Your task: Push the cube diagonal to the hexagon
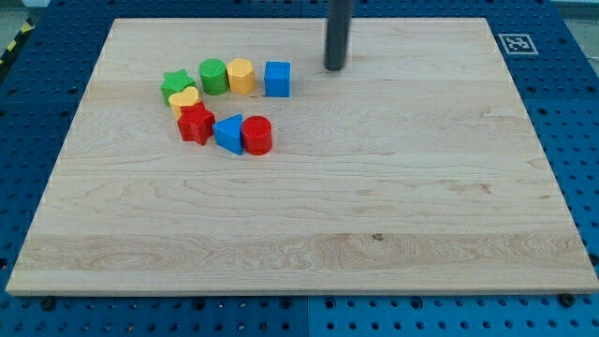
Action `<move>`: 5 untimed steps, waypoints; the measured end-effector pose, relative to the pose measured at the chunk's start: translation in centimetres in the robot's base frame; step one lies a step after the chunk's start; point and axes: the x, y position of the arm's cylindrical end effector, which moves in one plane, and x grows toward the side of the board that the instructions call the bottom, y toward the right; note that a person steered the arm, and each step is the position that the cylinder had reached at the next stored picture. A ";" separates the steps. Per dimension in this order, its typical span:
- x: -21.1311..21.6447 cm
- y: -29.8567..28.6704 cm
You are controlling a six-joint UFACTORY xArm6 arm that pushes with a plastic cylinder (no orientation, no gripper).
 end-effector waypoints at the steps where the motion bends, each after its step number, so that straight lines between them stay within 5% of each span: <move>1: 0.1 -4.6; 5: 3.9 -9.5</move>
